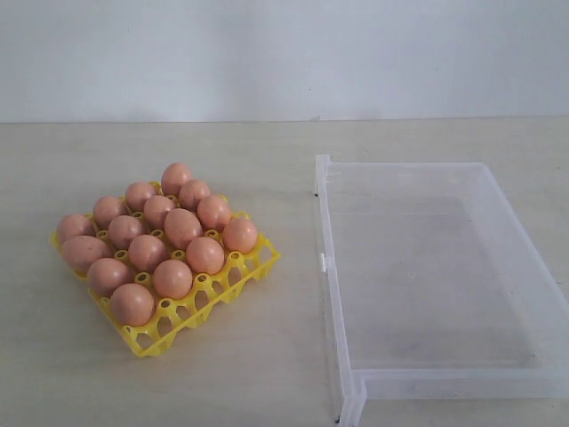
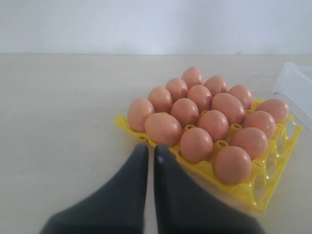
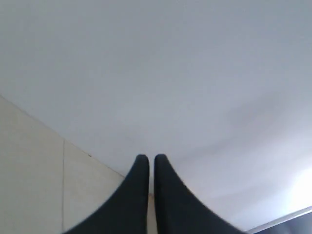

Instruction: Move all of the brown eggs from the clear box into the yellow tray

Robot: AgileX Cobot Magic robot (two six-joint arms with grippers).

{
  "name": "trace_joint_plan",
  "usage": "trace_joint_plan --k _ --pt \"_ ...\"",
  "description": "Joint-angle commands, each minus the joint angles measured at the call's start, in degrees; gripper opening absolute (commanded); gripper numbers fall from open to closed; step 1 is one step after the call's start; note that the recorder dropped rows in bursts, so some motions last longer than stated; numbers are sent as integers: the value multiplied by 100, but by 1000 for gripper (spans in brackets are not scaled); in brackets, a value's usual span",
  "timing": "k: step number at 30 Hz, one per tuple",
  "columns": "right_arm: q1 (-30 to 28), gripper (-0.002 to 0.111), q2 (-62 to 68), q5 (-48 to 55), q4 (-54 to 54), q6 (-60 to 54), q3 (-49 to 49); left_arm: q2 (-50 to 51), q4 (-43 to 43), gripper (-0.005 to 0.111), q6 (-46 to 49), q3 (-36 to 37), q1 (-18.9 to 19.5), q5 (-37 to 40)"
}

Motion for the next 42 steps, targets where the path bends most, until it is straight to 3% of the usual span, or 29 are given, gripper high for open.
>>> trace_joint_plan --k 1,3,10,15,20,22,26,28,31,36,42 --pt "-17 0 -520 -789 -36 3026 -434 -20 -16 4 -6 15 -26 -17" --pt "-17 0 -672 -1622 -36 4126 -810 -20 -16 4 -6 15 -26 -17" --pt "-132 0 -671 -2479 -36 5335 -1673 -20 -16 4 -6 15 -26 -17" --pt "-858 0 -671 -3827 -36 4779 -2083 -20 -16 4 -6 15 -26 -17" --pt "-939 0 -975 -4881 -36 4465 -2057 -20 -16 4 -6 15 -26 -17" --pt "-939 0 -1206 -5534 -36 3613 -2071 -20 -16 4 -6 15 -26 -17" --pt "-939 0 -1690 -6648 -36 479 -2071 -20 -16 4 -6 15 -26 -17" --pt "-939 0 -1894 -6805 -36 -18 -2071 -20 -16 4 -6 15 -26 -17" --pt "-939 0 -2166 -6855 -36 522 -2071 -20 -16 4 -6 15 -26 -17" --pt "-939 0 -2666 -6959 -36 2406 -2071 -20 -16 4 -6 15 -26 -17" --pt "-952 0 -3236 -7092 -36 2405 -2071 -20 -16 4 -6 15 -26 -17"
